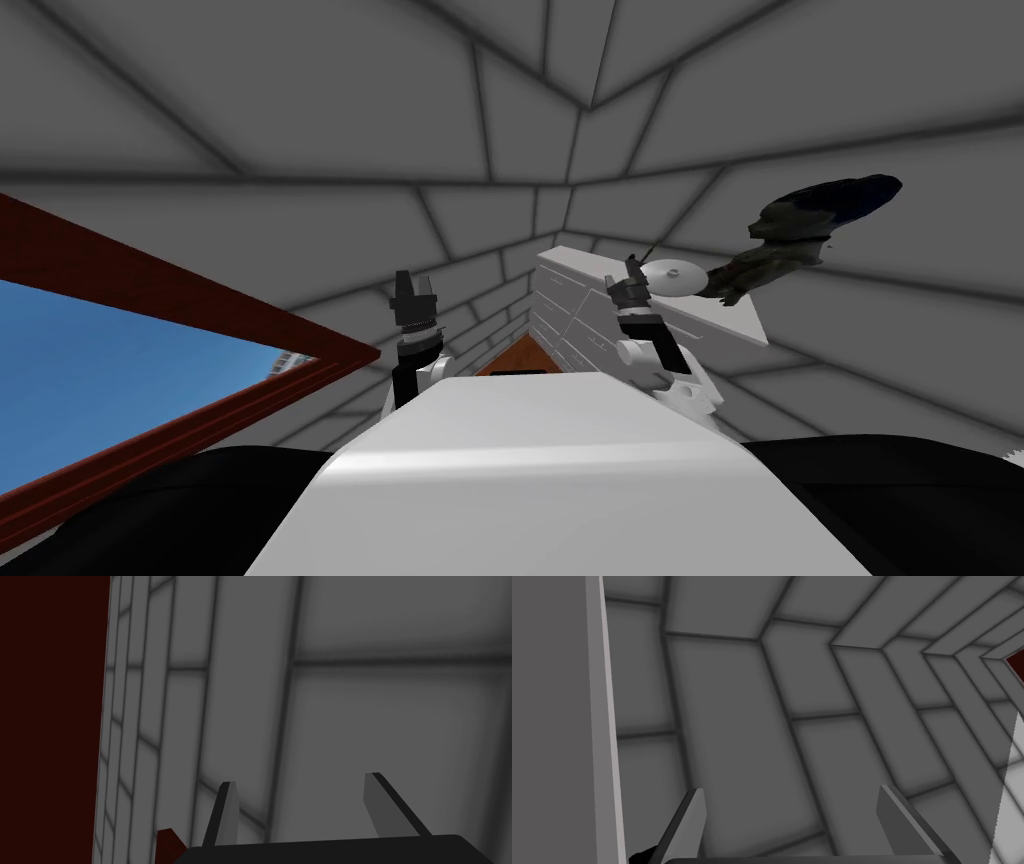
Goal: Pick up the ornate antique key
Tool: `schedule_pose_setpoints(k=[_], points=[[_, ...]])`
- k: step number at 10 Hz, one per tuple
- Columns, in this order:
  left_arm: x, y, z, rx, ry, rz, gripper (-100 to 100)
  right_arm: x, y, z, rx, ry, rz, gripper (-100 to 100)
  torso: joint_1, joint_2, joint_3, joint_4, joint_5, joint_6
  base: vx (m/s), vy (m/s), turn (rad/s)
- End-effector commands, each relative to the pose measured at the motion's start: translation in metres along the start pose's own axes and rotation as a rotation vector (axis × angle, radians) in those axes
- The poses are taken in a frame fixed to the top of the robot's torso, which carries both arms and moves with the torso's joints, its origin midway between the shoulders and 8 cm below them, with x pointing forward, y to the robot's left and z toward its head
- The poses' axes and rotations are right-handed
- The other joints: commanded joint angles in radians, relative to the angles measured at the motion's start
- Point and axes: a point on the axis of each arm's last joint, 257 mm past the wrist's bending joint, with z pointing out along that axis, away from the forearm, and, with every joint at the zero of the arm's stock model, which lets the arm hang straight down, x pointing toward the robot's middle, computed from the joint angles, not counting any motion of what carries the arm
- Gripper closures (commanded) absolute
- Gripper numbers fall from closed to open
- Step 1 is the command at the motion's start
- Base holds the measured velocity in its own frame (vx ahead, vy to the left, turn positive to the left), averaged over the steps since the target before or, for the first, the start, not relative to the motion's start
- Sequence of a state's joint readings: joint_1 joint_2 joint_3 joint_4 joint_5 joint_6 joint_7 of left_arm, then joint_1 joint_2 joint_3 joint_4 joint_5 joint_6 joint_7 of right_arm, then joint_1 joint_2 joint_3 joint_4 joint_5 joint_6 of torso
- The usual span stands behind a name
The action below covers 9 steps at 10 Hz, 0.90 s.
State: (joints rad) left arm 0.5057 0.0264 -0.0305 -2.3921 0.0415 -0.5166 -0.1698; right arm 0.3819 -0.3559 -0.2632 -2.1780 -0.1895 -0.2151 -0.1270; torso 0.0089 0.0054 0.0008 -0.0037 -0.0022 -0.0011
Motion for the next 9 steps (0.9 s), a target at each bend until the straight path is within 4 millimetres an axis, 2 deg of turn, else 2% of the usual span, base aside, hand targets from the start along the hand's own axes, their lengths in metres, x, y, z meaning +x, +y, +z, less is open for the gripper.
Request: schedule_pose_setpoints(k=[1, 2, 3, 4, 5, 6, 7, 8, 9], points=[[0.000, 0.000, 0.000, 0.000, 0.000, 0.000, 0, -0.007, -0.003, 0.002, 0.019, 0.010, -0.019, -100, 0.000, 0.000, 0.000, 0.000, 0.000, 0.000, -0.029, 0.050, 0.026], [0.000, 0.000, 0.000, 0.000, 0.000, 0.000, 0, -0.022, -0.011, 0.006, 0.054, 0.002, -0.034, -100, -0.001, 0.000, 0.000, 0.000, 0.000, 0.000, -0.034, 0.059, 0.050], [0.000, 0.000, 0.000, 0.000, 0.000, 0.000, 0, -0.021, -0.009, 0.008, 0.053, 0.015, -0.046, -100, -0.001, 0.000, 0.000, 0.000, 0.000, 0.000, -0.028, 0.055, 0.041], [0.000, 0.000, 0.000, 0.000, 0.000, 0.000, 0, -0.036, -0.017, 0.012, 0.090, 0.007, -0.062, -100, -0.001, 0.000, 0.000, 0.000, 0.000, 0.000, -0.036, 0.069, 0.072], [0.000, 0.000, 0.000, 0.000, 0.000, 0.000, 0, -0.035, -0.015, 0.014, 0.088, 0.021, -0.075, -100, 0.000, 0.001, 0.000, 0.000, 0.000, 0.000, -0.034, 0.048, 0.032], [0.000, 0.000, 0.000, 0.000, 0.000, 0.000, 0, -0.051, -0.023, 0.018, 0.127, 0.009, -0.090, -100, -0.001, 0.000, 0.000, 0.000, 0.000, 0.000, -0.040, 0.048, 0.075], [0.000, 0.000, 0.000, 0.000, 0.000, 0.000, 0, -0.050, -0.020, 0.021, 0.125, 0.026, -0.107, -100, -0.001, 0.001, 0.000, 0.000, 0.000, 0.000, -0.037, 0.040, 0.041], [0.000, 0.000, 0.000, 0.000, 0.000, 0.000, 0, -0.066, -0.027, 0.024, 0.165, 0.013, -0.122, -100, -0.002, 0.001, 0.000, 0.000, 0.000, 0.000, -0.044, 0.048, 0.084], [0.000, 0.000, 0.000, 0.000, 0.000, 0.000, 0, -0.065, -0.024, 0.028, 0.162, 0.032, -0.142, -100, -0.001, 0.001, 0.001, 0.000, 0.000, 0.000, -0.034, 0.041, 0.041]])
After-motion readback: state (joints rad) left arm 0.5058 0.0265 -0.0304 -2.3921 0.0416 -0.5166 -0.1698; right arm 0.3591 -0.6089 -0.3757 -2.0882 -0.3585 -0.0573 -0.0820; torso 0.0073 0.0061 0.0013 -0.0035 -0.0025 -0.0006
